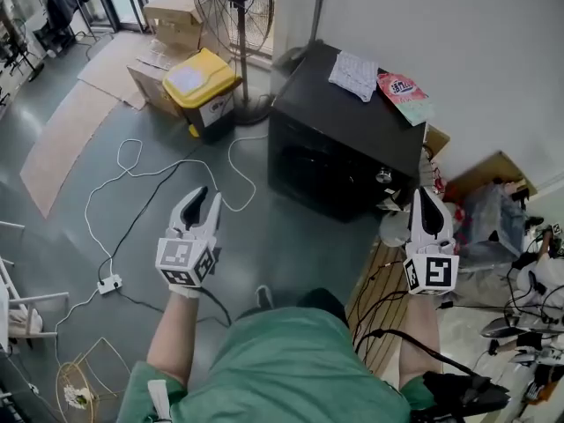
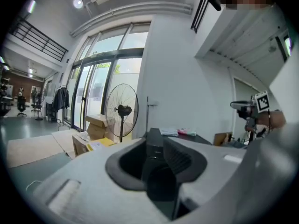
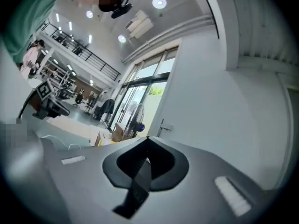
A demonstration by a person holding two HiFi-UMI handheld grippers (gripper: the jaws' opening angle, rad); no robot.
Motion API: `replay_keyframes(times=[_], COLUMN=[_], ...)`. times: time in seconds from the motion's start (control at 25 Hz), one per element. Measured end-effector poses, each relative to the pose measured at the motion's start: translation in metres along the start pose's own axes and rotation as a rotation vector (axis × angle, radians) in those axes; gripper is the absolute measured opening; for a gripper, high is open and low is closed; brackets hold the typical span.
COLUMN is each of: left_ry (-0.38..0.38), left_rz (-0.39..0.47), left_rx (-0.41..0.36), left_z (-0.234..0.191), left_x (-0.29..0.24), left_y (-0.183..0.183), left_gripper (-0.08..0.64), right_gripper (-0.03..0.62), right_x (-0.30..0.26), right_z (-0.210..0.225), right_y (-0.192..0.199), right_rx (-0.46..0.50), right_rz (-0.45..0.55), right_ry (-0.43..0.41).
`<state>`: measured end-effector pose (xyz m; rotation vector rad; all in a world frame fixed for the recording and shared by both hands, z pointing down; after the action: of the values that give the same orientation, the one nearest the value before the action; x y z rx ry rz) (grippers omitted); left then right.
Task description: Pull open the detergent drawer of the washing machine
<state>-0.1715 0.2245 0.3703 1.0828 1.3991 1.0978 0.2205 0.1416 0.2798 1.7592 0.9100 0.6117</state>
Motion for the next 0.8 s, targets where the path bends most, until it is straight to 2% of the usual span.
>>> replay_keyframes(times=[0.12,0.24,0.52,0.8], left_ry=[0.034,0.066,0.124,0.173], left_rz=[-0.009,-0.02,-0.038,-0.087], left_rx=[0.036,0.079,0.157,0.273], left_z=[-0.006,-0.007,0.009,0.03], left_x=[-0.008,-0.023,-0.085,-0.17], left_y=[0.001,0.003,0.021,0.036], left_gripper=[0.115,0.114,0.123,0.177], right_gripper=[-0.003,-0.003,-0.003,-0.003], right_x=[-0.005,-0.014,-0.05,-0.117], right_z=[-0.001,-0.002,0.017,0.074], right_y=[0.004,0.012,0.041,0.071], right_rx=[-0.094,-0.108,-0.151,-0.211], right_rz=[-0.016,-0.06,-0.05,-0.025], right_ry=[0.065,0.086,0.045,-0.028])
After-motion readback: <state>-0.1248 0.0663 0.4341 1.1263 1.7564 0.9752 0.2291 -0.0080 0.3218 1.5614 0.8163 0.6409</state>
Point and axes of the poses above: the fingertips, and each gripper's own axes: x backward along the fingers, z to its right, y out of its underside, the point moved 1 cm from there along x, backward along the fingers, and after that the axes turned 4 degrees about -y, right-handed, at the moved point
